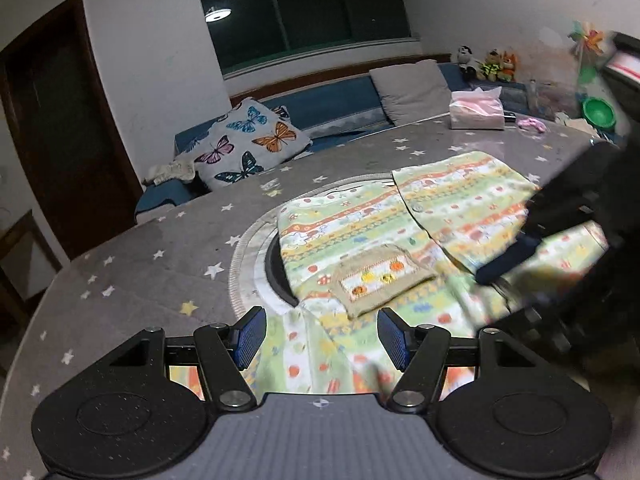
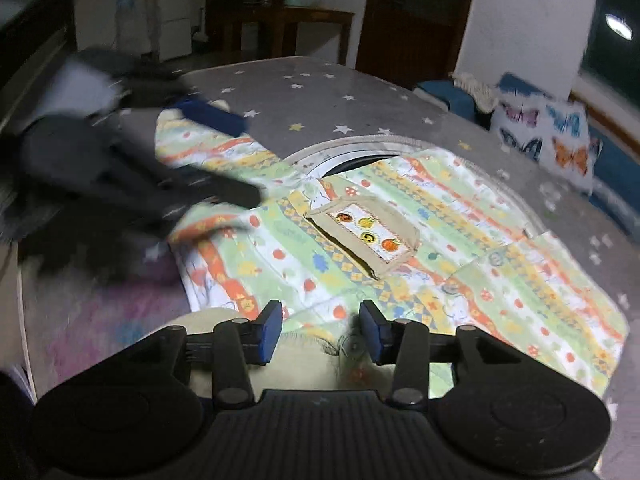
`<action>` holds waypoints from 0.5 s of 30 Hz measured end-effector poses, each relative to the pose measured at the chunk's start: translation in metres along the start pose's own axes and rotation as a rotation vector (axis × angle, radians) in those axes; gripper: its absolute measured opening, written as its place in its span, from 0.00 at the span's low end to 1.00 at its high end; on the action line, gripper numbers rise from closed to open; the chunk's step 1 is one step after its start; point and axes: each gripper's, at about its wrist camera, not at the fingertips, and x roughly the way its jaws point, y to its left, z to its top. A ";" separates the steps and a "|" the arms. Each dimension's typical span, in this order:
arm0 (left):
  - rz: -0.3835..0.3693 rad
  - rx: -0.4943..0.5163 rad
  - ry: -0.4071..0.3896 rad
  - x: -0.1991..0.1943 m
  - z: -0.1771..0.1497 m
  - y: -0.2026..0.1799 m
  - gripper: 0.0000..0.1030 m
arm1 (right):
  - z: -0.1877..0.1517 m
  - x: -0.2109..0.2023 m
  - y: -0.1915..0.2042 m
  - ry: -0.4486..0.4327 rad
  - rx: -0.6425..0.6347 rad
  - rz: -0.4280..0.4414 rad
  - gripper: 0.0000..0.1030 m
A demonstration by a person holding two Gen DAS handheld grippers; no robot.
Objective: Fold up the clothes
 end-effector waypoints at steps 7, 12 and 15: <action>-0.054 0.021 0.001 0.019 0.006 -0.021 0.63 | -0.007 -0.020 -0.001 -0.048 0.047 0.002 0.43; -0.061 0.060 0.023 0.022 -0.006 -0.030 0.63 | -0.019 -0.032 -0.014 -0.036 0.142 0.009 0.43; -0.052 0.069 0.022 0.020 -0.011 -0.030 0.63 | -0.030 -0.035 -0.018 -0.014 0.171 0.007 0.43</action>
